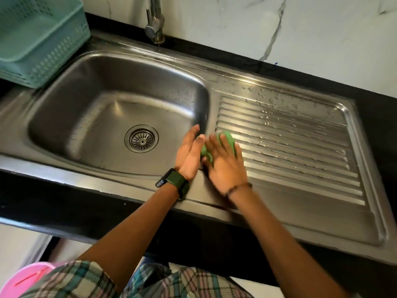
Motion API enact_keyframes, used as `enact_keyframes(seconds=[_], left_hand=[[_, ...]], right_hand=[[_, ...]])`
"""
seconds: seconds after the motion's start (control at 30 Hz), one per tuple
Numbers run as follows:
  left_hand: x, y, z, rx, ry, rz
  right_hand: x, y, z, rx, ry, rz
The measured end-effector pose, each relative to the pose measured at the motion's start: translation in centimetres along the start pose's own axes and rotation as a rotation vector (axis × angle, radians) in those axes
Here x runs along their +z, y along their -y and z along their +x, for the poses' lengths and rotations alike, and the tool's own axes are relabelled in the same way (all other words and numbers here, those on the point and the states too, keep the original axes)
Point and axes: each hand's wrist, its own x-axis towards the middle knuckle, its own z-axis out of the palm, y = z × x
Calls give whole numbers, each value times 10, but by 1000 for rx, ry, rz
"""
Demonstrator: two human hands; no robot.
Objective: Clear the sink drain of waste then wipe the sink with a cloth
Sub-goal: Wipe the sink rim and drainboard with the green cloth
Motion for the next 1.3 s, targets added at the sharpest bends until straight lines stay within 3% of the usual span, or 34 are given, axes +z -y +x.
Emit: enact_keyframes(seconds=[0.1, 0.2, 0.63, 0.8, 1.13, 1.3], left_hand=[[2, 2, 1, 26, 41, 46], [5, 1, -1, 55, 74, 109], [7, -4, -5, 134, 111, 290], [6, -5, -5, 153, 141, 344], [8, -2, -5, 182, 115, 276], [10, -1, -5, 177, 150, 287]], right_hand=[[6, 4, -41, -30, 33, -25], [0, -4, -23, -44, 50, -44], [-40, -60, 184, 133, 87, 2], [-31, -52, 151, 114, 50, 29], [-8, -25, -28, 10, 29, -20], [-6, -17, -27, -41, 30, -53]])
